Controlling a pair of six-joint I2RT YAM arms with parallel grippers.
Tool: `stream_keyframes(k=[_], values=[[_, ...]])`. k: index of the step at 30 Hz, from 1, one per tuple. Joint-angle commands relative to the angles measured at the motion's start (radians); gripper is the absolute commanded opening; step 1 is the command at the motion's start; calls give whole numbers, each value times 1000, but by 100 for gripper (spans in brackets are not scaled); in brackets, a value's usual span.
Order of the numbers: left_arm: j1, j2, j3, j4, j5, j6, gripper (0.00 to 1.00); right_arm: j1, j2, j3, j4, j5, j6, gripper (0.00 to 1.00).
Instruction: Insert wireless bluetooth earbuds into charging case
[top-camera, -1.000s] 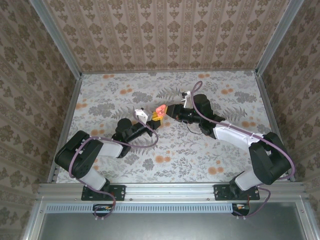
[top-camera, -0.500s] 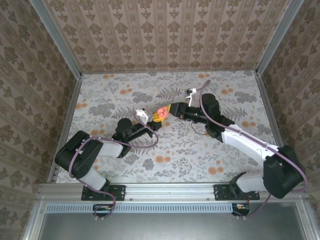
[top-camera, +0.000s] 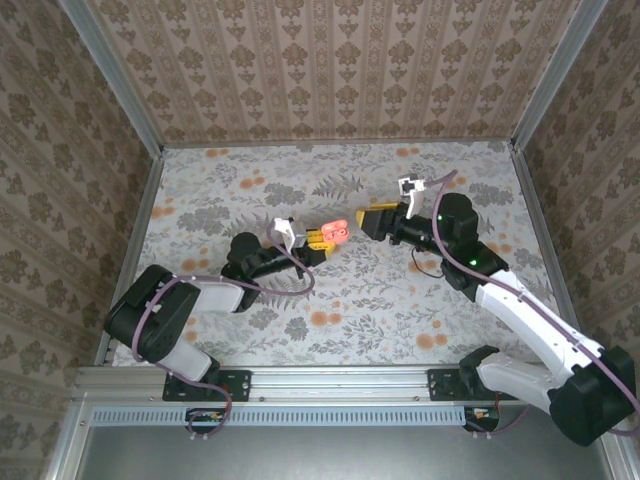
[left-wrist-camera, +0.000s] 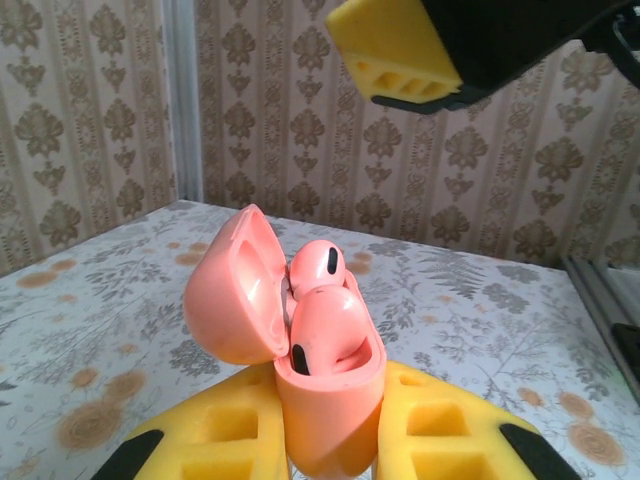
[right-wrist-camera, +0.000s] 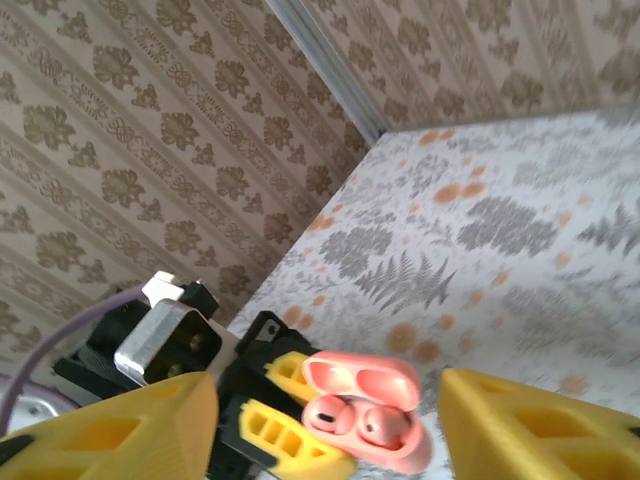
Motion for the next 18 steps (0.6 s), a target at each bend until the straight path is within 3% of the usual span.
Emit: stream_keyframes(k=[1,3,6,10,18], values=[[20,-31,35,26,122,-35,0,-33,-43,-12,-25,-74,-203,68],[31,-34,44,26,157,-43,0,-59,-49,-11,-22,-145,-287,75],[45,-34,57,26,206,-53,0,-74,-51,-7,-47,-224,-432,77],[51,-36,73,22,248,-56,0,-78,-43,-14,-70,-320,-602,88],[51,-38,92,20,293,-59,0,-80,84,105,-325,-473,-1008,89]])
